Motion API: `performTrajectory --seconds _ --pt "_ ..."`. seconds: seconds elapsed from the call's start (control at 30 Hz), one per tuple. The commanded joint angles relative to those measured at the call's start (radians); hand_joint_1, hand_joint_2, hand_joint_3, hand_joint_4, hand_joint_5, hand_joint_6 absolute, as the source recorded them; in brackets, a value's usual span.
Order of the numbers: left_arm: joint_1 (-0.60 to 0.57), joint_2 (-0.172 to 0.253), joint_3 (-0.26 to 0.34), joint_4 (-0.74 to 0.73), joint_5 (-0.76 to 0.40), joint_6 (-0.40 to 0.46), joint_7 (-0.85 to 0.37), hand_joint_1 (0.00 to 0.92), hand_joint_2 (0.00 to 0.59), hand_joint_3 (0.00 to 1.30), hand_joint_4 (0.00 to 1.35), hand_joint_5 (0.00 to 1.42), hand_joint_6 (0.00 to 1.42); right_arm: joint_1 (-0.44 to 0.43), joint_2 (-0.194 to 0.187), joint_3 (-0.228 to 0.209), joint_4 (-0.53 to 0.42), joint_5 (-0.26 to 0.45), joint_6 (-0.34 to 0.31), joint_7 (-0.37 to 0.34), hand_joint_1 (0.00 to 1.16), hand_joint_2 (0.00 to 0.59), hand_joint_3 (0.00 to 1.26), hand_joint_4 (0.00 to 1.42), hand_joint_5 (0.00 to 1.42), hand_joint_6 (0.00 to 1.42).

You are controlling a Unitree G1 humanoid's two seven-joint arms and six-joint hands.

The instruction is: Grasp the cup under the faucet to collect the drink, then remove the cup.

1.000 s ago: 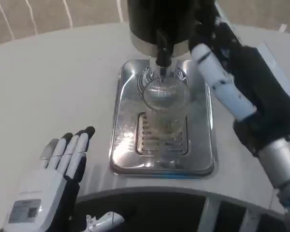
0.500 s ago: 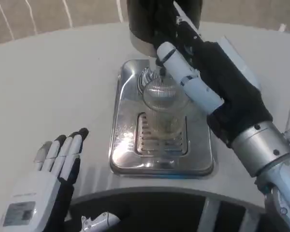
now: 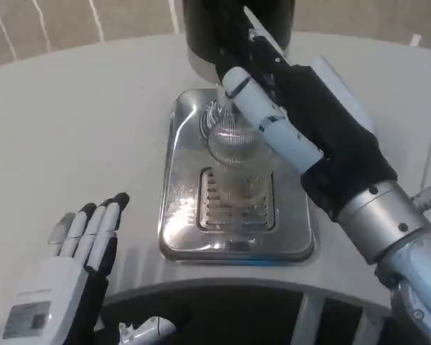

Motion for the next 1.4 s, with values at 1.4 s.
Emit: performTrajectory --seconds 1.4 --pt "-0.278 -0.033 -0.039 0.264 -0.068 0.006 -0.003 0.022 0.055 0.00 0.00 0.00 0.00 -0.178 -0.099 0.341 -0.061 -1.006 0.096 0.544 0.04 0.559 0.00 0.00 0.00 0.00"
